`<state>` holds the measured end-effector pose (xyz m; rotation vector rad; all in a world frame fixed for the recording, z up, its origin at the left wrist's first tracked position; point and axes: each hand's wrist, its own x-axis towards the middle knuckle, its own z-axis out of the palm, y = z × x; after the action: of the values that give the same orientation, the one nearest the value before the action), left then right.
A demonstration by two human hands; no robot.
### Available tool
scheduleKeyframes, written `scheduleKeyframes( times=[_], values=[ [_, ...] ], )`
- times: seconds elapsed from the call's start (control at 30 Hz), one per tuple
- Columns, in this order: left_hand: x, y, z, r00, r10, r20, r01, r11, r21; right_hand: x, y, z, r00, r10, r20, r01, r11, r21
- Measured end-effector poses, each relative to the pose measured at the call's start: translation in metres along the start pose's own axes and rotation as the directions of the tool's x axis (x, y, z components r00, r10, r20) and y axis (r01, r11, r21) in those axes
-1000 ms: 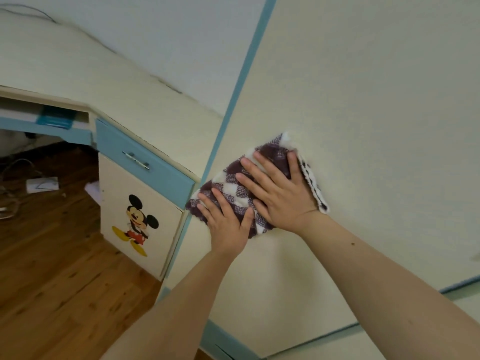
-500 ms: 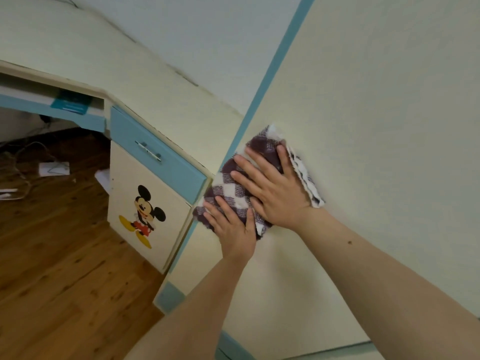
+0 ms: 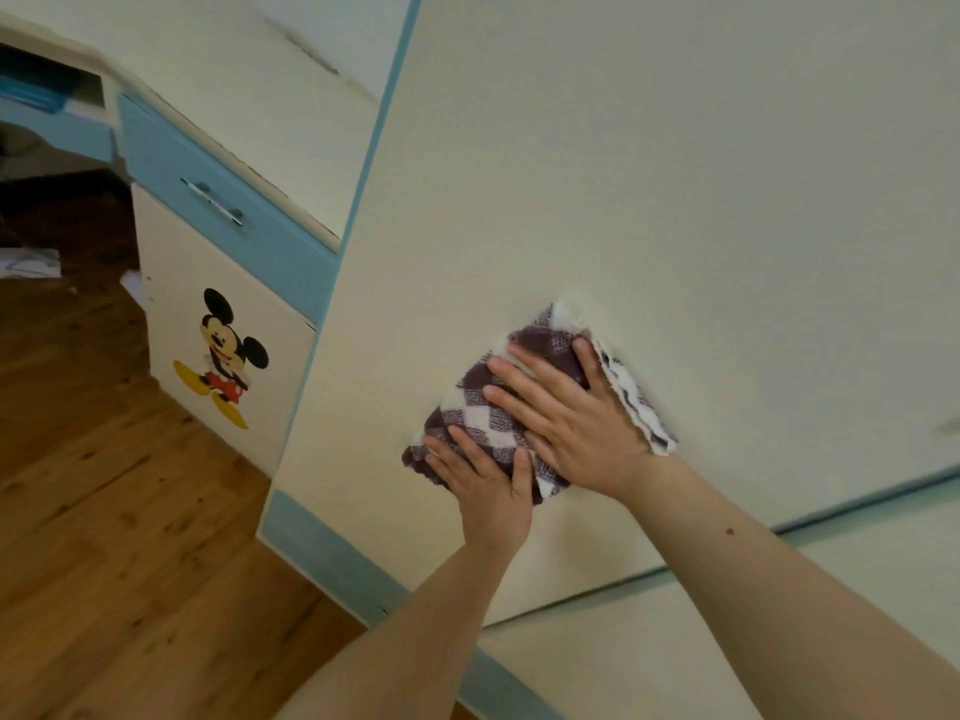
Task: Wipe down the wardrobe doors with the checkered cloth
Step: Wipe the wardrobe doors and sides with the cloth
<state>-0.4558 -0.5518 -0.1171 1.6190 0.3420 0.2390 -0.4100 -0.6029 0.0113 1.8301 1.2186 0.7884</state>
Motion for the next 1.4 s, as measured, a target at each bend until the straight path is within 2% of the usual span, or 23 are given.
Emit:
scheduleKeyframes(
  times=[0.2,0.33,0.63,0.87,1.07,1.27,1.4],
  values=[
    [-0.052,-0.003,0.041,0.965,-0.154,0.213,0.155,0.988,0.013,-0.079,-0.013,0.006,0.997,-0.013,0.077,0.014,1.0,-0.018],
    [-0.077,-0.006,0.061,0.92,-0.197,0.338,0.183,0.98,0.074,-0.121,-0.02,0.006,0.995,-0.019,0.101,0.018,1.0,0.005],
    [-0.106,0.0,0.083,0.841,-0.292,0.455,0.264,0.956,0.124,-0.169,-0.022,0.0,0.985,-0.032,0.169,0.025,0.999,0.046],
    [-0.104,-0.002,0.081,0.833,-0.303,0.463,0.301,0.95,0.081,-0.167,-0.029,0.002,0.981,-0.023,0.192,0.016,0.999,0.037],
    [-0.081,-0.022,0.063,0.807,-0.354,0.473,0.384,0.923,0.036,-0.139,-0.046,0.019,0.976,-0.12,0.184,0.114,0.992,0.044],
    [-0.044,-0.05,0.028,0.884,-0.292,0.364,0.294,0.954,0.051,-0.087,-0.056,0.031,0.981,-0.145,0.131,0.132,0.986,0.1],
    [-0.014,-0.06,-0.007,0.923,-0.252,0.291,0.244,0.968,0.061,-0.045,-0.064,0.037,0.979,-0.156,0.131,0.148,0.987,0.069]
  ],
)
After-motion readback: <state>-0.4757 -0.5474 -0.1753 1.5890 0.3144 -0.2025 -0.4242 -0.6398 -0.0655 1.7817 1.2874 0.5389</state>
